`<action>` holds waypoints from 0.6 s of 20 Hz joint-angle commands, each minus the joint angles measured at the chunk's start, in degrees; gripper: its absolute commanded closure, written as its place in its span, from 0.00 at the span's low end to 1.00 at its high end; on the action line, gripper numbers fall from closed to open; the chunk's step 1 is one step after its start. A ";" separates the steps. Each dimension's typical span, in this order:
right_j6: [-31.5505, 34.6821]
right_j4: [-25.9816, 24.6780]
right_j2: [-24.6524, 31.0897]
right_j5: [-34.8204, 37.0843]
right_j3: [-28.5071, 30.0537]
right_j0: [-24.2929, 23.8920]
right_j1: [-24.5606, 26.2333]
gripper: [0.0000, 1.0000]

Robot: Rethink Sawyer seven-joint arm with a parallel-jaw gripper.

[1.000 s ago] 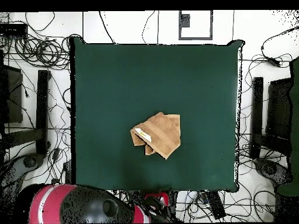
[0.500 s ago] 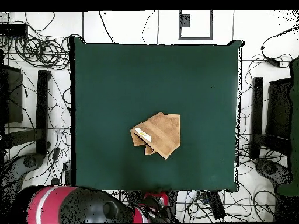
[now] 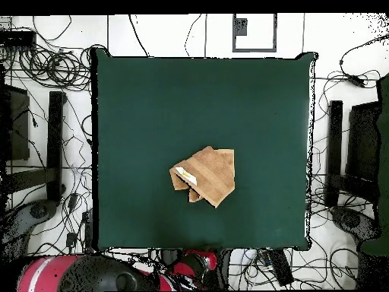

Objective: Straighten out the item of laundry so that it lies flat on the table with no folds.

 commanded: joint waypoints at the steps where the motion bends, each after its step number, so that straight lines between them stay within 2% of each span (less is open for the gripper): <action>1: 21.91 5.82 9.93 -1.81 -6.58 -0.49 -1.19 0.00; 6: 19.91 6.62 9.17 0.40 -5.77 0.52 -3.80 0.00; 12: 18.14 6.25 8.82 7.66 -2.33 0.07 -13.01 0.00</action>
